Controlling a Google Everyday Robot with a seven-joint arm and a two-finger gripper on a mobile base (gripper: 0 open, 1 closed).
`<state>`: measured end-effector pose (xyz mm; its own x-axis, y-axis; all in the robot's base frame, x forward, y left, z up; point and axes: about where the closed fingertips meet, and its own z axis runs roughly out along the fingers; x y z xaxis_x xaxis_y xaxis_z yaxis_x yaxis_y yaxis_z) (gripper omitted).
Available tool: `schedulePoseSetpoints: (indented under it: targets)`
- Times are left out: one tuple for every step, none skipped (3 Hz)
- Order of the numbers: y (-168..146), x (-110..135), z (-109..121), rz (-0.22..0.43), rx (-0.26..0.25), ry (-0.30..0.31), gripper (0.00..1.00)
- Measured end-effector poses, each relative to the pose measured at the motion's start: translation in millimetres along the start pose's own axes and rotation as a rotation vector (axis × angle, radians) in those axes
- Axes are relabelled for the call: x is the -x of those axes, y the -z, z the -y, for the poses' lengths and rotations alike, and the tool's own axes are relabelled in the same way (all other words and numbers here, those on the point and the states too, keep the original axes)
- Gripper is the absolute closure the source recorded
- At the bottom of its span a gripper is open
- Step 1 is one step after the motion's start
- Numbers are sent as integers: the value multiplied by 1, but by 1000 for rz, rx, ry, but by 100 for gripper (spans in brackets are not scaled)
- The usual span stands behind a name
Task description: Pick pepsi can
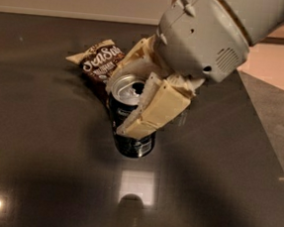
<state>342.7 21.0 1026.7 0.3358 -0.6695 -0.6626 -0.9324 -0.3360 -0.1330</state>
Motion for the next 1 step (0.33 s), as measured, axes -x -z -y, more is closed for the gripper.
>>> schedulePoseSetpoints:
  targets:
    - [1,5,0,-2,-13,8,100]
